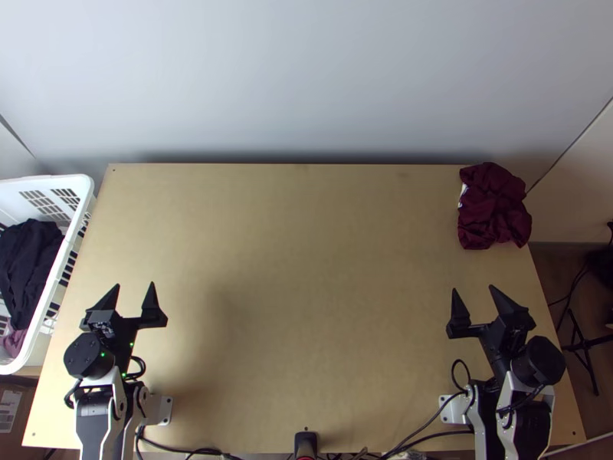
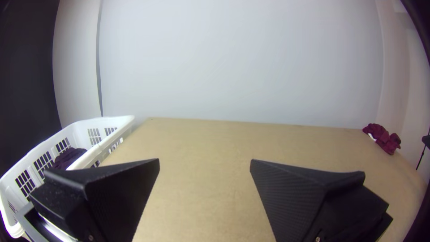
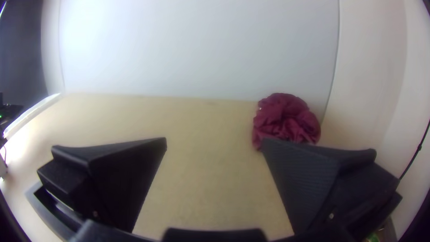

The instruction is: Fold the t-shirt

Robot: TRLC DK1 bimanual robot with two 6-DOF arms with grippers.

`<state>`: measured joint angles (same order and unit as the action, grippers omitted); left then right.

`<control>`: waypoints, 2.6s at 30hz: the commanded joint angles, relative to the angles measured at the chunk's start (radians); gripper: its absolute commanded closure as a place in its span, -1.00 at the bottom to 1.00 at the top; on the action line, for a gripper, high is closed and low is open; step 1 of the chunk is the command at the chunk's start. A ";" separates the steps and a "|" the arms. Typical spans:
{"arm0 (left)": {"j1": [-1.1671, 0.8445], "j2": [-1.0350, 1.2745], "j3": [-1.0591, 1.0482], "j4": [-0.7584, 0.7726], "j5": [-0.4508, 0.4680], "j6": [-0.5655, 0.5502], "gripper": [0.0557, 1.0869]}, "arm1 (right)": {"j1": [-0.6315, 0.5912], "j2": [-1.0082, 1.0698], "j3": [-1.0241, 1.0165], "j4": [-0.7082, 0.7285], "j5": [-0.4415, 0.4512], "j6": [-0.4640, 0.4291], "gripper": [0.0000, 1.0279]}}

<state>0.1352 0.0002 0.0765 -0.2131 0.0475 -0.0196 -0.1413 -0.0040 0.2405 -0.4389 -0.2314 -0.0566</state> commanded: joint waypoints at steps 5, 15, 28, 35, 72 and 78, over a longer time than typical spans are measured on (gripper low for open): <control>0.012 0.015 0.000 -0.002 -0.006 -0.003 -0.91 | 0.000 0.001 0.000 0.000 0.001 0.000 -0.91; -0.002 0.009 -0.001 -0.006 -0.006 -0.034 -0.91 | 0.000 0.001 0.000 0.000 0.001 0.000 -0.91; -0.025 0.001 0.000 -0.005 -0.008 -0.033 -0.91 | 0.000 -0.001 0.000 0.000 0.001 0.000 -0.92; -0.054 0.027 -0.001 -0.006 -0.012 -0.034 -0.91 | 0.002 0.001 0.000 0.000 0.001 0.000 -0.91; -0.069 1.152 1.341 -0.321 -0.009 0.018 -0.91 | 0.170 0.938 0.819 0.115 0.049 0.110 -0.91; -0.069 1.304 1.438 -0.299 -0.011 -0.006 -0.90 | 0.215 1.158 1.019 0.152 0.090 0.110 -0.91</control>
<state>0.0769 1.1267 1.3621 -0.5068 0.0402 -0.0082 0.0341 0.9211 1.0626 -0.3141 -0.1745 0.0586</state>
